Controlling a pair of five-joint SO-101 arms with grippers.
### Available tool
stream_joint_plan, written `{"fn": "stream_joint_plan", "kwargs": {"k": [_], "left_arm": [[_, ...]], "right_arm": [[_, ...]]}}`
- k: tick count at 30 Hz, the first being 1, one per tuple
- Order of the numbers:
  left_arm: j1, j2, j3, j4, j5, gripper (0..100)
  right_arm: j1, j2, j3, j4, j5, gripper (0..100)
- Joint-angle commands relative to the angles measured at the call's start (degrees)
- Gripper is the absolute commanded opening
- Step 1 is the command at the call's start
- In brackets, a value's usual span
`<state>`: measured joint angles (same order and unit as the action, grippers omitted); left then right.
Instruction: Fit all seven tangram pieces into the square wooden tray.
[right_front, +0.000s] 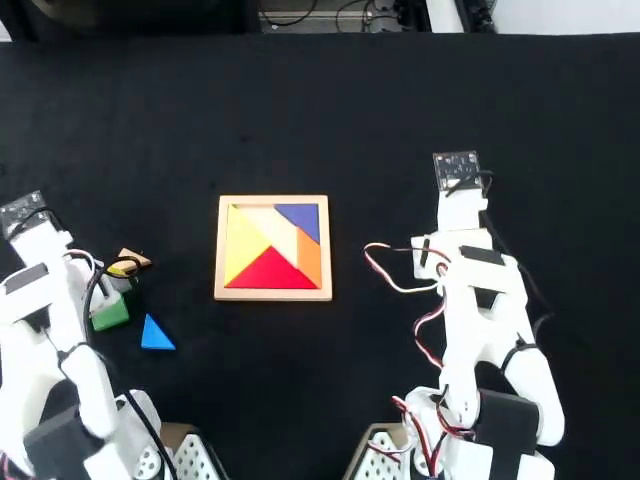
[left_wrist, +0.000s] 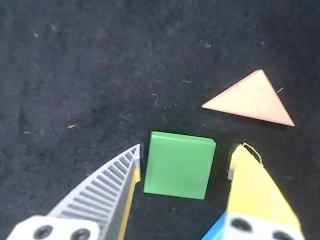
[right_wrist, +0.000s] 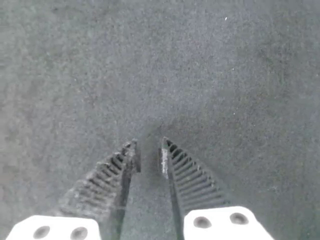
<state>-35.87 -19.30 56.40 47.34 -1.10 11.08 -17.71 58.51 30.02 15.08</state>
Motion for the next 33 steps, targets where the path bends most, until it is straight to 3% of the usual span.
{"fn": "stream_joint_plan", "kwargs": {"k": [1,11,18,27,33], "left_arm": [[0.9,4.7,-5.1,-0.6,2.4,29],[0.7,11.7,-10.6,1.2,2.3,29],[0.8,18.2,-15.3,7.6,-3.4,28],[0.3,21.4,-17.5,9.1,-3.8,28],[0.3,21.5,-17.7,9.2,-3.9,14]], "right_arm": [[-1.1,0.2,-1.6,-1.1,0.3,8.1],[-1.1,0.2,-1.6,-1.1,0.3,8.1],[-1.1,0.2,-1.6,-1.1,0.3,8.1],[-1.1,0.2,-1.6,-1.1,0.4,8.1],[-1.1,0.2,-1.6,-1.1,0.5,8.1]]}}
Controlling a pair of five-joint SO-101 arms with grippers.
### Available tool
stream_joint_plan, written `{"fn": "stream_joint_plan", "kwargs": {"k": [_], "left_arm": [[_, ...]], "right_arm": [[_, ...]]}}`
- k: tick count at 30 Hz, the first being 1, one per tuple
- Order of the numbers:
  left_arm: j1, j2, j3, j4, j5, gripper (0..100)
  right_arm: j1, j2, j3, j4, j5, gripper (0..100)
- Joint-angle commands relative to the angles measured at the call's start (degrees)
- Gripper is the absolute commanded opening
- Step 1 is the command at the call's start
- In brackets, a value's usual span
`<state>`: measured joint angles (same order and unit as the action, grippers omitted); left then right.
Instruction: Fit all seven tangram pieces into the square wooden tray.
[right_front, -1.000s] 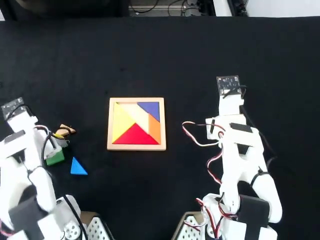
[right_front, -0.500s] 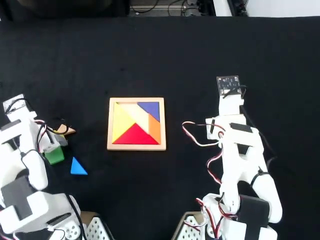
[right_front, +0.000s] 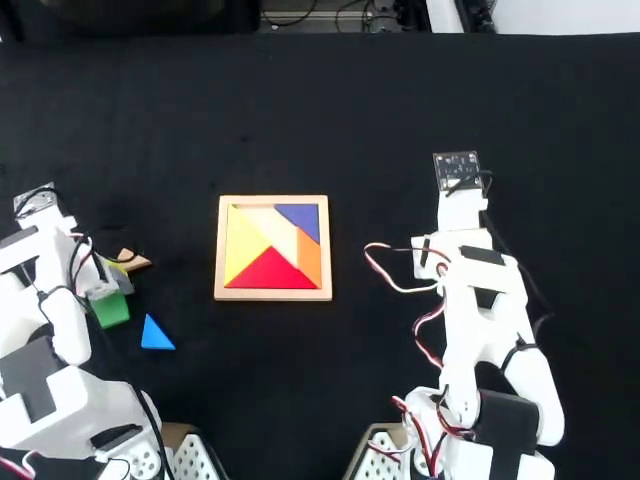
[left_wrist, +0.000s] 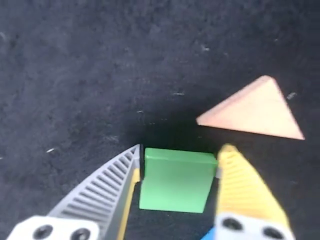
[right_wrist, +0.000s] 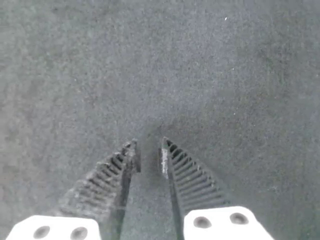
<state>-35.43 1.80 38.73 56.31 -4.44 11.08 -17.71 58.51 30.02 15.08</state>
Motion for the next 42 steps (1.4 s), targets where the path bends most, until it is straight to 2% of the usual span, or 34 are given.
{"fn": "stream_joint_plan", "kwargs": {"k": [1,9,16,22,24,28,32,34,37,42], "left_arm": [[0.0,0.4,0.0,0.3,-0.4,12],[0.3,0.0,-1.3,1.7,0.0,10],[1.0,-6.2,-22.2,24.8,3.3,10],[9.0,-12.0,-30.5,32.7,2.8,10],[11.5,-13.4,-30.8,33.1,0.4,10],[11.2,-14.0,-30.5,32.6,-4.9,11],[8.8,-12.6,-29.3,27.3,-28.3,11],[7.2,-11.3,-28.5,22.9,-36.1,11],[10.6,-9.2,-28.4,17.6,-35.1,11],[26.0,-5.0,-28.3,14.9,-31.6,11]], "right_arm": [[-1.1,0.2,-1.6,-1.1,0.5,8.1],[-1.2,0.2,-1.6,-1.1,0.5,8.1],[-2.4,0.2,-1.2,-1.1,0.6,8.1],[-2.3,0.2,-1.2,-1.1,0.6,8.1],[-2.3,0.2,-1.2,-1.1,0.6,8.1],[-2.3,0.1,-1.1,-1.1,0.6,8.1],[-2.4,0.1,-1.1,-1.1,0.6,8.1],[-2.4,0.1,-1.1,-1.1,0.6,8.1],[-2.4,0.1,-1.2,-1.1,0.6,8.1],[-2.2,0.1,-1.1,-1.1,0.6,8.1]]}}
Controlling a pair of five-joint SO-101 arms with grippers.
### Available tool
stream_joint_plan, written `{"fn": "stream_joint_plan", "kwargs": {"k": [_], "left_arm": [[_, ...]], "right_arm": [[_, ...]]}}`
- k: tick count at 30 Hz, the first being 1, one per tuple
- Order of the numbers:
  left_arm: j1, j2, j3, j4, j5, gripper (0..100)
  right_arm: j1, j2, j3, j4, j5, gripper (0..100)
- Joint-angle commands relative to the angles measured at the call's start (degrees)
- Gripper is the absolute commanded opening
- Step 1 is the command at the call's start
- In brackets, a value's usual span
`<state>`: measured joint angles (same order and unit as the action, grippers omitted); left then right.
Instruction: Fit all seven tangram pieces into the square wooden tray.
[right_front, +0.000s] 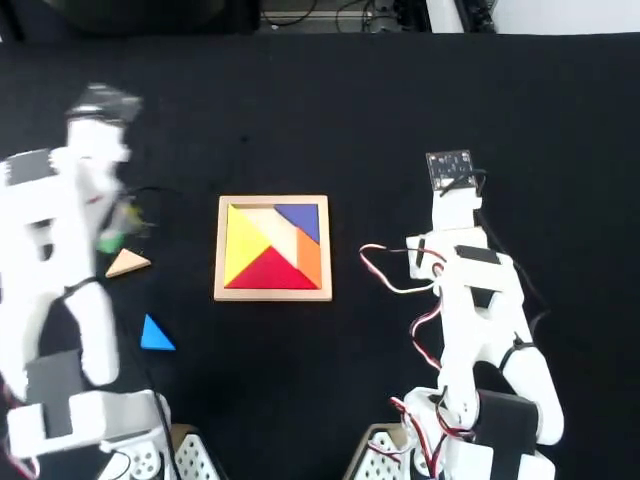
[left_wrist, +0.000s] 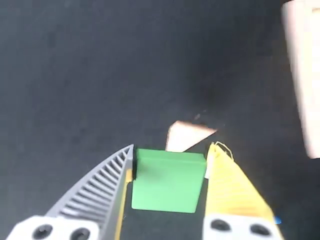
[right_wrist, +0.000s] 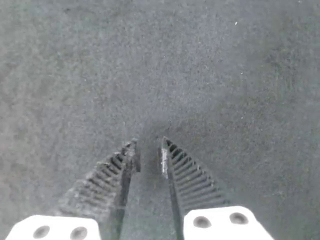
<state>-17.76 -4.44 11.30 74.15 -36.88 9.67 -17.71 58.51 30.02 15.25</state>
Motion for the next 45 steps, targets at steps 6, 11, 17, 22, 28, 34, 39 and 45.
{"fn": "stream_joint_plan", "kwargs": {"k": [6,11,17,22,28,34,39,45], "left_arm": [[9.4,12.3,-1.0,-16.1,1.1,11],[8.4,15.9,-3.4,-11.9,5.0,27],[7.8,15.9,-10.5,-5.3,1.4,33],[1.5,16.0,-20.0,1.8,-2.2,34],[-11.5,17.8,-17.7,2.5,-24.2,34],[-10.1,20.0,-8.7,-6.9,-29.6,34],[-7.8,20.0,-5.4,-10.4,-35.2,34],[-6.2,22.4,-4.4,-15.9,-33.4,34]], "right_arm": [[-0.8,0.1,-1.1,-1.1,0.5,8.1],[-1.0,0.1,-1.2,-1.2,1.4,8.1],[-1.1,0.1,-1.1,-1.2,2.8,8.1],[-1.1,0.1,-1.1,-1.2,2.8,8.1],[-1.1,0.1,-1.1,-1.2,2.8,8.1],[-1.1,0.1,-1.1,-1.2,2.8,8.1],[-1.1,0.1,-1.0,-1.2,2.8,8.1],[-1.1,0.1,-1.1,-1.2,2.8,8.1]]}}
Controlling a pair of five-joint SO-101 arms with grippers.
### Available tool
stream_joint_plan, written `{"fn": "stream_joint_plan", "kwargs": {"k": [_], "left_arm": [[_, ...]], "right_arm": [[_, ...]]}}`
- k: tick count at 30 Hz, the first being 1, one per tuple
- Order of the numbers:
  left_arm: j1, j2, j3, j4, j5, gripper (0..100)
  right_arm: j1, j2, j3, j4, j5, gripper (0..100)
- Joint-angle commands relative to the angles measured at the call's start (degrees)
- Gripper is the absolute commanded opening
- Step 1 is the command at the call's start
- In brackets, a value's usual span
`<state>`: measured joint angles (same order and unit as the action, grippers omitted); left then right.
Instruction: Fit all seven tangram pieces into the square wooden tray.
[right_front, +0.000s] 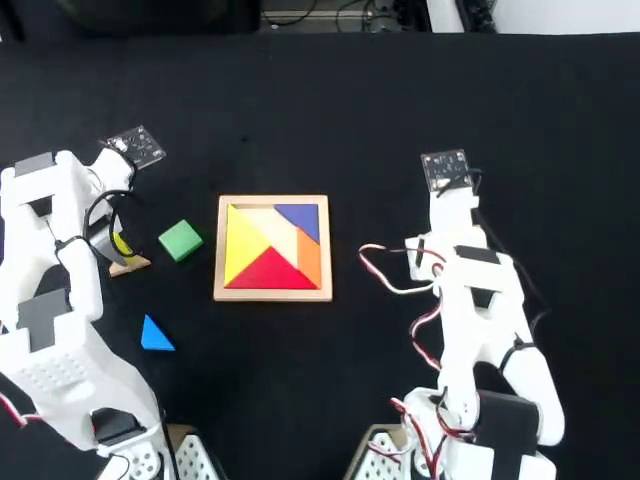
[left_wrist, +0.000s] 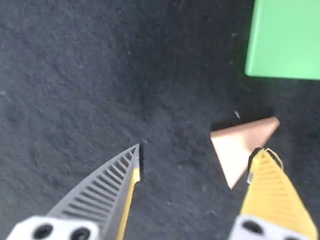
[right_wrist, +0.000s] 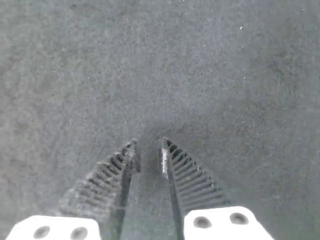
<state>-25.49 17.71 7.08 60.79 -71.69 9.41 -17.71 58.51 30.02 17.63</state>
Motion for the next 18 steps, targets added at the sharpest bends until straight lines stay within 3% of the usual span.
{"fn": "stream_joint_plan", "kwargs": {"k": [1,11,18], "left_arm": [[1.7,1.0,-0.2,-3.3,1.5,34],[2.2,4.5,-0.3,-3.3,-1.9,34],[2.2,0.2,-6.7,5.8,-2.2,34]], "right_arm": [[-0.8,0.1,-1.1,-1.2,0.4,8.1],[-0.8,0.1,-1.2,-1.2,0.4,8.1],[-0.8,0.2,-1.2,-1.2,0.4,8.1]]}}
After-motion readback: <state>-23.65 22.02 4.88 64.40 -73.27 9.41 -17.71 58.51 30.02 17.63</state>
